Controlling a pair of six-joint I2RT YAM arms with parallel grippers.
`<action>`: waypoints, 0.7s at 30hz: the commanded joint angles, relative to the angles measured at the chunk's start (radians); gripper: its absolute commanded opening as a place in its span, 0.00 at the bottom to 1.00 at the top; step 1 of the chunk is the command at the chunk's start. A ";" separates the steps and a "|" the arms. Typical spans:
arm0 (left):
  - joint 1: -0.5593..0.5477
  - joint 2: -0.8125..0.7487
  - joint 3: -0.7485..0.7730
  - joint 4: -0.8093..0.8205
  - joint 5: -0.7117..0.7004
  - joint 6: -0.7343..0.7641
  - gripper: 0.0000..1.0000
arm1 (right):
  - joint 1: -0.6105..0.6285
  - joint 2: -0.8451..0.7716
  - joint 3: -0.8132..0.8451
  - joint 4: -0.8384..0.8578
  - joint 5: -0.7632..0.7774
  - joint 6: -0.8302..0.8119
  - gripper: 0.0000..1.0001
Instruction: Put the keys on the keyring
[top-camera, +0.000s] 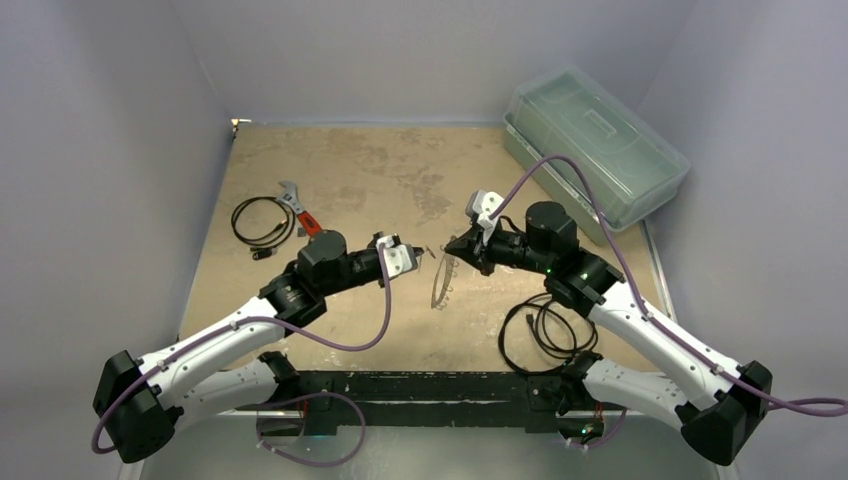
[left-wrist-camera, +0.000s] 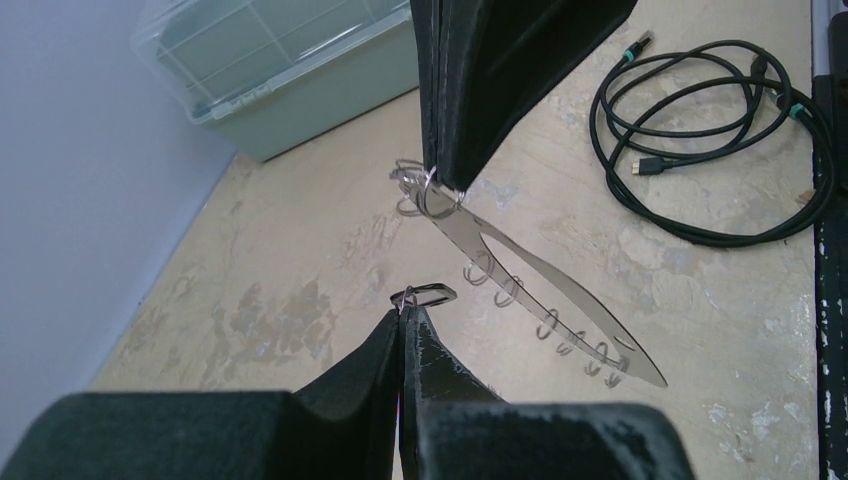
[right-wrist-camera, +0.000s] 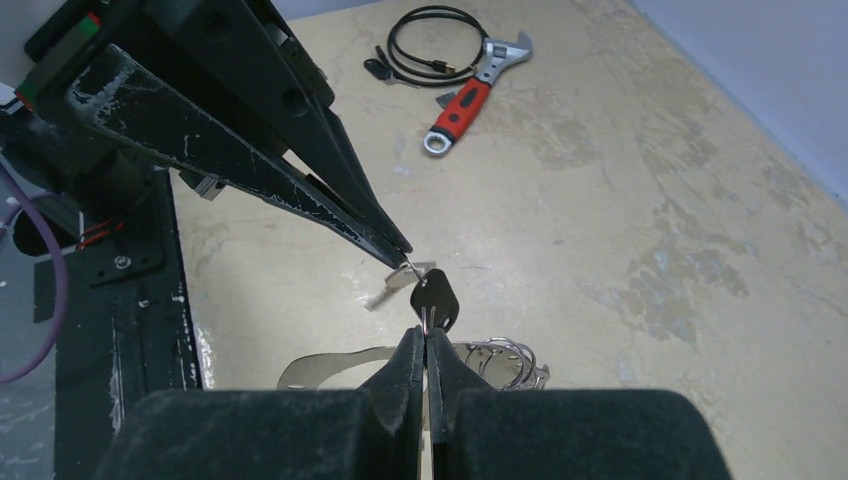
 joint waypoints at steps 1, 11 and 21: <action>0.001 -0.024 -0.013 0.078 0.047 0.004 0.00 | 0.011 0.019 0.048 0.078 -0.083 -0.006 0.00; 0.001 -0.027 -0.024 0.095 0.071 0.016 0.00 | 0.020 0.031 0.046 0.076 -0.158 -0.034 0.00; 0.001 -0.036 -0.026 0.092 0.125 0.013 0.00 | 0.020 0.053 0.068 0.050 -0.122 -0.067 0.00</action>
